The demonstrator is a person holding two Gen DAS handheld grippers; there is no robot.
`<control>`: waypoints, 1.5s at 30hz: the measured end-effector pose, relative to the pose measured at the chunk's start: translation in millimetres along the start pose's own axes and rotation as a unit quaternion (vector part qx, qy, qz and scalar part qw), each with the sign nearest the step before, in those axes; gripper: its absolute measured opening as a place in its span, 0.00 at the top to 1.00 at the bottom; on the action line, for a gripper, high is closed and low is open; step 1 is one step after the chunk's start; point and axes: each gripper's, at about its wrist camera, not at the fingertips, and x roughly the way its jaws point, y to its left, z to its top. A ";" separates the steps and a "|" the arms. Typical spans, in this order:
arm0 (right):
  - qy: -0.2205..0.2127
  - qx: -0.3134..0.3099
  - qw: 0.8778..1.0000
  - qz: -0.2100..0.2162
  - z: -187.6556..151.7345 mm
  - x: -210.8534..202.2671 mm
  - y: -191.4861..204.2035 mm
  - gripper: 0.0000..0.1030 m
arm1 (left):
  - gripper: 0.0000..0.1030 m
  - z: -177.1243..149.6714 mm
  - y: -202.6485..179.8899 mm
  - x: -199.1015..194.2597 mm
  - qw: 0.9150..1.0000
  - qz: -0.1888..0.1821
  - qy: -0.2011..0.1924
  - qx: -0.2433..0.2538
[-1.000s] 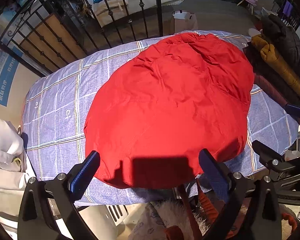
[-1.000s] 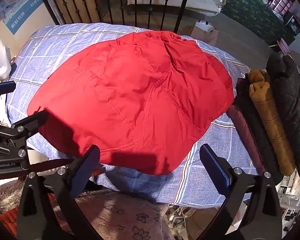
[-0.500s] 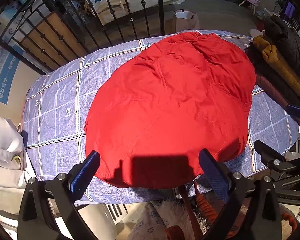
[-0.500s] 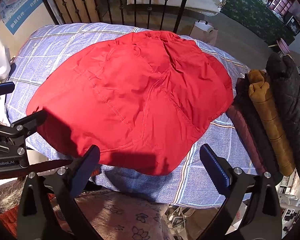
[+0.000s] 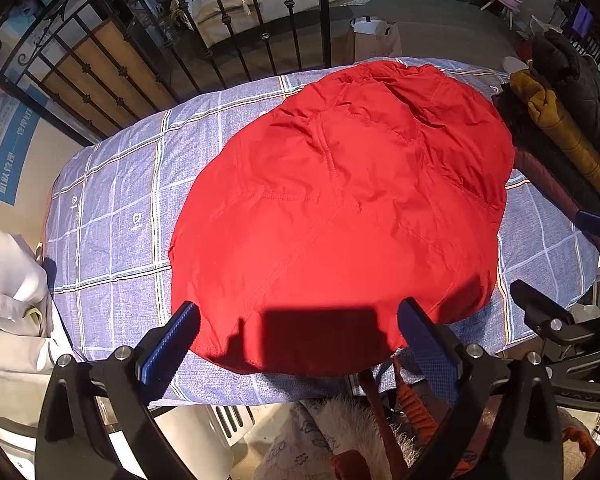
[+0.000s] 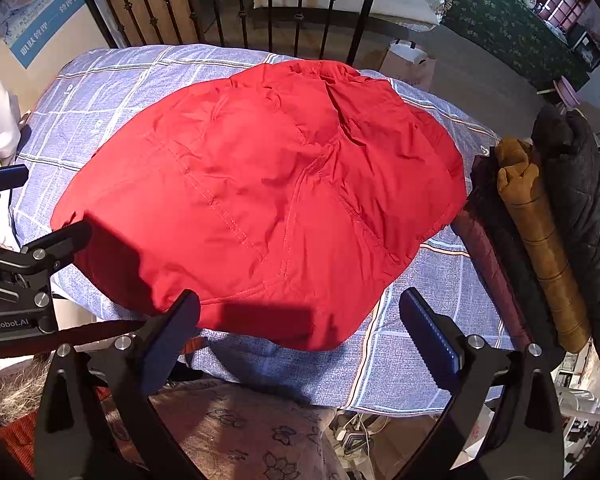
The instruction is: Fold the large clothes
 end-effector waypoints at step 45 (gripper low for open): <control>-0.039 0.076 0.993 0.082 8.5 5.1 -40.2 0.05 | 0.05 4.6 13.4 15.0 0.998 -0.037 0.026 -0.040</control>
